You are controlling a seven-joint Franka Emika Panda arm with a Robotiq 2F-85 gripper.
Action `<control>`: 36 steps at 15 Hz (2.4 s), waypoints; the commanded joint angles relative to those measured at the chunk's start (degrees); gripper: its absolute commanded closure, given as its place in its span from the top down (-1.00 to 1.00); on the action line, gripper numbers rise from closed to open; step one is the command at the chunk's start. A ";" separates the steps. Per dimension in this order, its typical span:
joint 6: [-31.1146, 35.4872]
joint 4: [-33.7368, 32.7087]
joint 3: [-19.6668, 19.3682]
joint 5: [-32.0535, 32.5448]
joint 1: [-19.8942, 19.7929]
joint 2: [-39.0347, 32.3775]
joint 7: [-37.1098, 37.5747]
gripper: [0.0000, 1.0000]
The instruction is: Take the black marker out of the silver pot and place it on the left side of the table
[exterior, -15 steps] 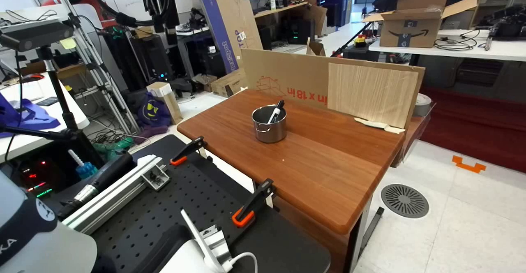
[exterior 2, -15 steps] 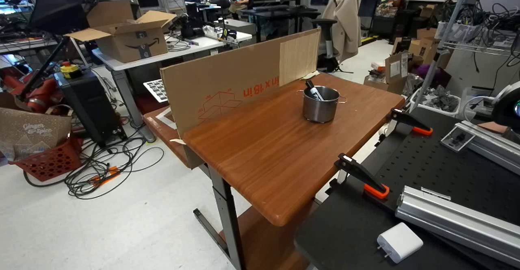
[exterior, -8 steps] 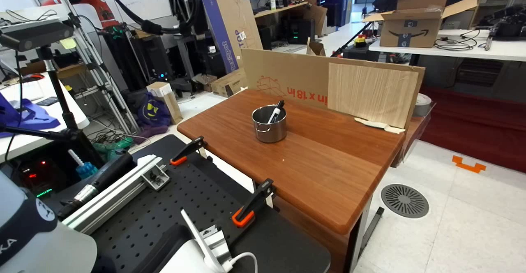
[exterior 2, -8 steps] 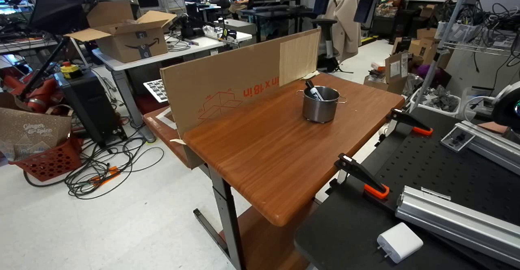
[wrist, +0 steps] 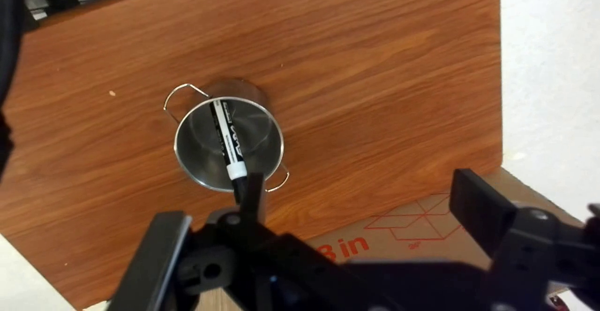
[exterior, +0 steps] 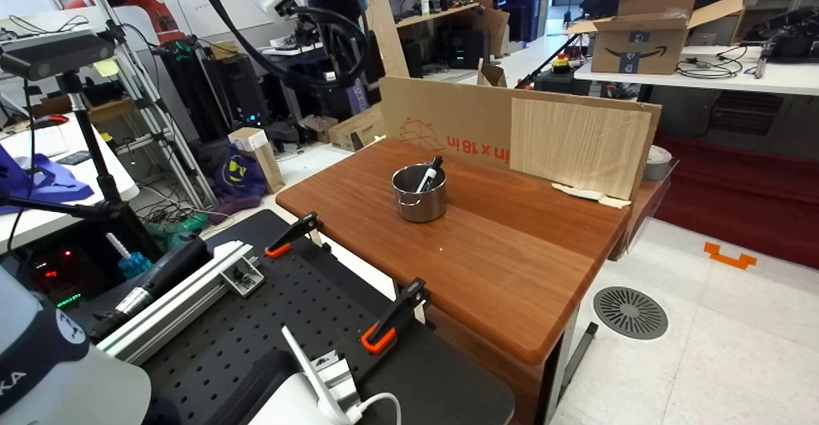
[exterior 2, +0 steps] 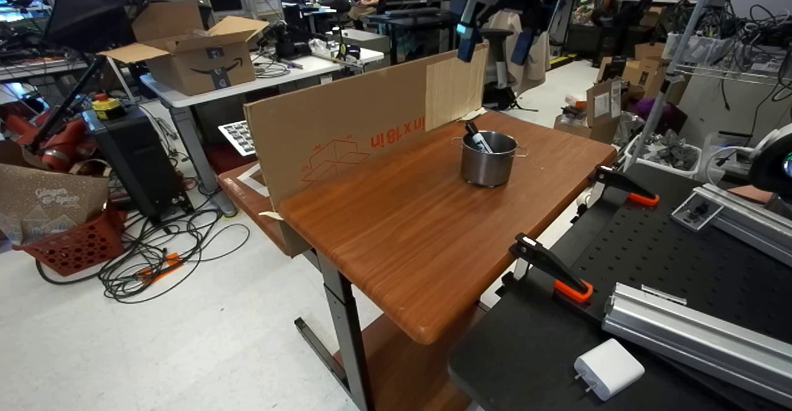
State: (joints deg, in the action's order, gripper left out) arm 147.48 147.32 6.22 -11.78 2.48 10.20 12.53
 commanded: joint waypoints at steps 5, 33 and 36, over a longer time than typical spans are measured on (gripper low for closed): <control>6.25 -6.42 -2.93 5.30 -1.18 -13.02 -0.01 1.00; 1.93 -19.46 -6.91 4.32 -1.74 -29.29 -3.01 -0.93; 1.90 -18.39 -6.48 3.34 -2.35 -27.25 -3.98 -0.90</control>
State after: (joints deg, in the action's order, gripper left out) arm 151.61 128.36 -0.83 -7.77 1.14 -19.32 10.42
